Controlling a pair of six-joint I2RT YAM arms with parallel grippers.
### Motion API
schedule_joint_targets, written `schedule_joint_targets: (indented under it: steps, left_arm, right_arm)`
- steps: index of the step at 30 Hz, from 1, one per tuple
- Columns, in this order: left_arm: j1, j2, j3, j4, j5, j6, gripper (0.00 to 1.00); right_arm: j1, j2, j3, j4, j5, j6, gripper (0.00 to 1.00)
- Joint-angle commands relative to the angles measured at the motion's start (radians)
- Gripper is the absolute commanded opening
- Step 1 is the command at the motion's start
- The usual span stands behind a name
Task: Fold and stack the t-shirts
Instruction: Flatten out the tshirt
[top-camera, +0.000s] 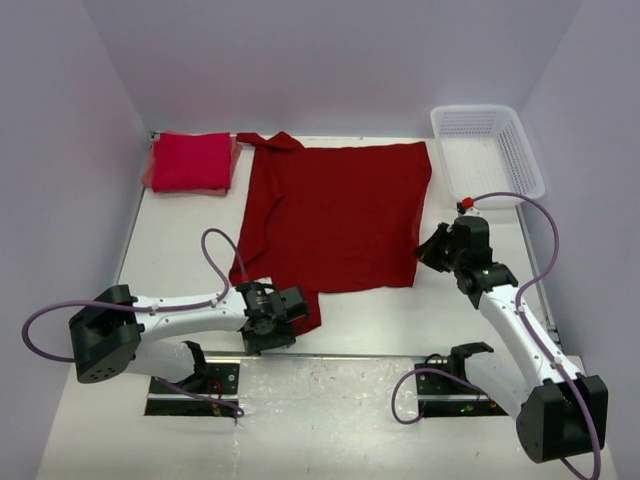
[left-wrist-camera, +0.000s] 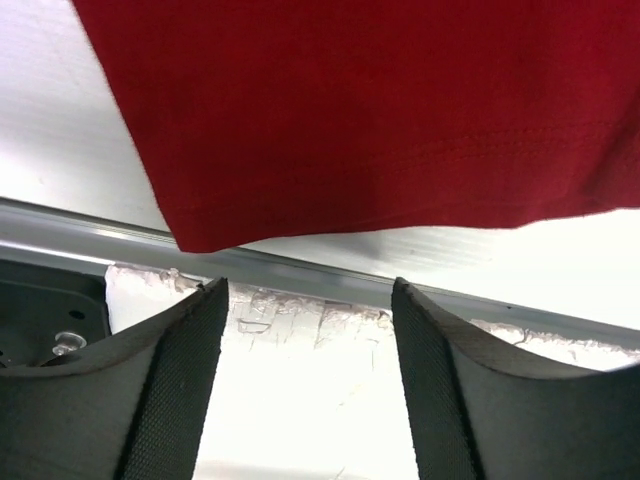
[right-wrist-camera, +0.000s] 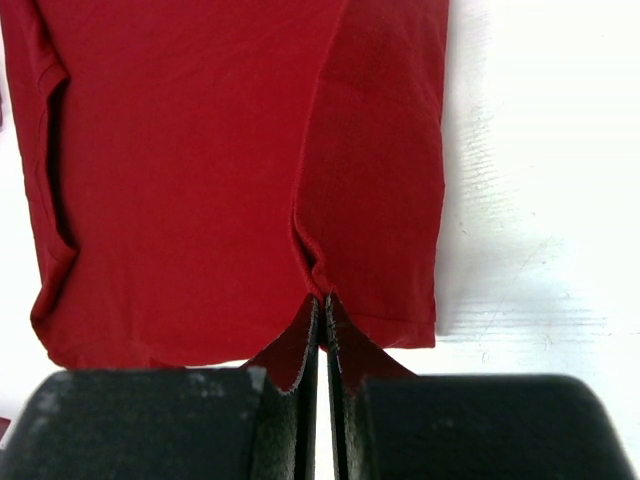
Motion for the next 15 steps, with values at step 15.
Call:
schedule_joint_targets:
  steps: [15]
  left_arm:
    - [0.024, -0.095, 0.055, -0.271, -0.157, -0.262, 0.58]
  right_arm:
    - [0.025, -0.053, -0.019, 0.047, -0.048, -0.016, 0.0]
